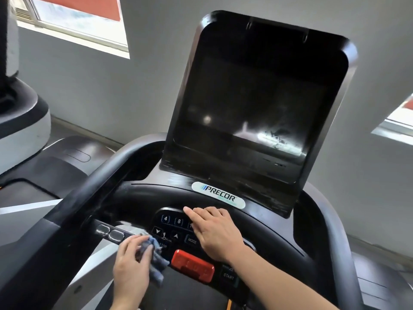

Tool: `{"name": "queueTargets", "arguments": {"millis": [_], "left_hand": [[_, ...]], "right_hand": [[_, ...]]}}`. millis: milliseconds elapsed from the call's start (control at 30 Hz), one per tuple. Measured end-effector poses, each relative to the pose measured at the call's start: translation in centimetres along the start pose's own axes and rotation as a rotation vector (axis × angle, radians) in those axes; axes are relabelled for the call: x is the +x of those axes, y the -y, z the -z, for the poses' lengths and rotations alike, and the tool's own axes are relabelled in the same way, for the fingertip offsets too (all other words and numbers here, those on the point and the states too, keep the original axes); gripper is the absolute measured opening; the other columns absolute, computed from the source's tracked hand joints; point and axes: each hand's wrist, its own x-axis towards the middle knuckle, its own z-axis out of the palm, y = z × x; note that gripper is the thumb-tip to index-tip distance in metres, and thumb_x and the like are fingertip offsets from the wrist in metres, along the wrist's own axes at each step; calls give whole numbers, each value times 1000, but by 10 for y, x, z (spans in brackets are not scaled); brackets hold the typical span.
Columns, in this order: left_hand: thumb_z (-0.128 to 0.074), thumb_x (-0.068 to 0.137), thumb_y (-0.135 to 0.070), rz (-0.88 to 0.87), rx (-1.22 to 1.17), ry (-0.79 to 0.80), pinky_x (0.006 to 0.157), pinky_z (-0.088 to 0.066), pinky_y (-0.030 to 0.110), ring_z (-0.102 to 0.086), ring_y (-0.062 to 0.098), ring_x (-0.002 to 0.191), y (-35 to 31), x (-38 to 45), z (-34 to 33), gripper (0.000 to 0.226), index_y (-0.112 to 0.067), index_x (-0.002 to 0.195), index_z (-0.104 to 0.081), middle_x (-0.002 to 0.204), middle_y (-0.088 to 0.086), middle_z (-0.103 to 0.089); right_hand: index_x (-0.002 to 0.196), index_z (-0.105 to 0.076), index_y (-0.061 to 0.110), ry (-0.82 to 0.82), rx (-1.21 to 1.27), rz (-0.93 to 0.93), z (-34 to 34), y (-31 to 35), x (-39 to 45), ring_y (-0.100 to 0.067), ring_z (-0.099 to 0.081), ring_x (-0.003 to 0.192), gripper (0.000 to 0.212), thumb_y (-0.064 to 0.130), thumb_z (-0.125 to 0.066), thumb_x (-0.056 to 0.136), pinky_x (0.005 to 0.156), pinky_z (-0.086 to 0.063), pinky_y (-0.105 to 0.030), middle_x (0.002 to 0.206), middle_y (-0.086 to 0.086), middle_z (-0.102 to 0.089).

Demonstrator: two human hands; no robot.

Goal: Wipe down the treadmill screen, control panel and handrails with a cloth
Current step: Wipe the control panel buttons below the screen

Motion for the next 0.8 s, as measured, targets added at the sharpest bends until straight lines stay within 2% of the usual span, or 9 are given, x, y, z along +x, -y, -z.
{"name": "queueTargets", "arguments": {"millis": [67, 167, 333, 400, 467, 567, 667, 800], "left_hand": [[-83, 82, 3, 34, 32, -31, 98, -44, 37, -63, 24, 107, -9, -8, -5, 43, -32, 107, -73, 119, -4, -62], [-82, 83, 3, 7, 78, -22, 104, -40, 33, -59, 18, 115, -7, -17, -12, 36, -18, 112, -76, 123, -5, -60], [-75, 91, 0, 46, 137, -41, 109, -36, 33, -57, 21, 122, 3, 0, -2, 34, -14, 122, -75, 129, -3, -68], [-74, 92, -2, 96, 107, -44, 109, -35, 32, -53, 14, 121, -7, -12, -4, 40, -19, 128, -73, 129, -12, -65], [-74, 93, -7, 156, 54, -26, 109, -37, 33, -54, 15, 121, -13, -14, 0, 41, -26, 130, -71, 122, -15, -63], [-70, 97, -19, 274, 40, 9, 103, -43, 42, -60, 26, 106, -20, -3, 7, 35, -34, 129, -71, 111, 0, -60], [-68, 99, -22, 318, 62, 27, 95, -43, 38, -51, 15, 91, -31, -3, 6, 32, -37, 128, -71, 108, 1, -57], [-69, 99, -21, 270, 132, 42, 83, -37, 28, -50, 5, 81, -32, 4, 17, 26, -34, 121, -75, 98, -5, -59]], "right_hand": [[162, -21, 41, -12, -11, 3, -2, -1, -1, -23, -50, 131, 53, 47, -21, 110, 107, -39, -46, 154, 12, -51], [162, -20, 41, -10, -7, 5, -3, -2, -1, -22, -49, 130, 52, 47, -20, 110, 107, -38, -45, 154, 12, -50], [162, -20, 42, -17, -4, 4, -4, -3, 0, -21, -48, 131, 52, 47, -20, 111, 108, -37, -44, 155, 13, -49], [163, -19, 42, -17, -9, 6, -4, -2, -1, -21, -48, 132, 52, 47, -20, 111, 108, -37, -43, 156, 13, -49], [163, -18, 42, -15, -11, 9, -3, -2, -1, -21, -47, 133, 52, 48, -20, 111, 109, -36, -43, 156, 14, -48], [163, -18, 43, -25, -11, 7, -3, -4, -1, -20, -47, 133, 53, 48, -20, 110, 110, -36, -42, 156, 14, -48], [163, -19, 43, -30, -22, 4, -4, -3, -2, -19, -49, 133, 53, 48, -20, 110, 109, -37, -42, 155, 16, -49], [163, -18, 44, -23, -41, 6, -6, -3, -1, -16, -49, 134, 54, 50, -19, 110, 108, -38, -39, 155, 19, -48]]}}
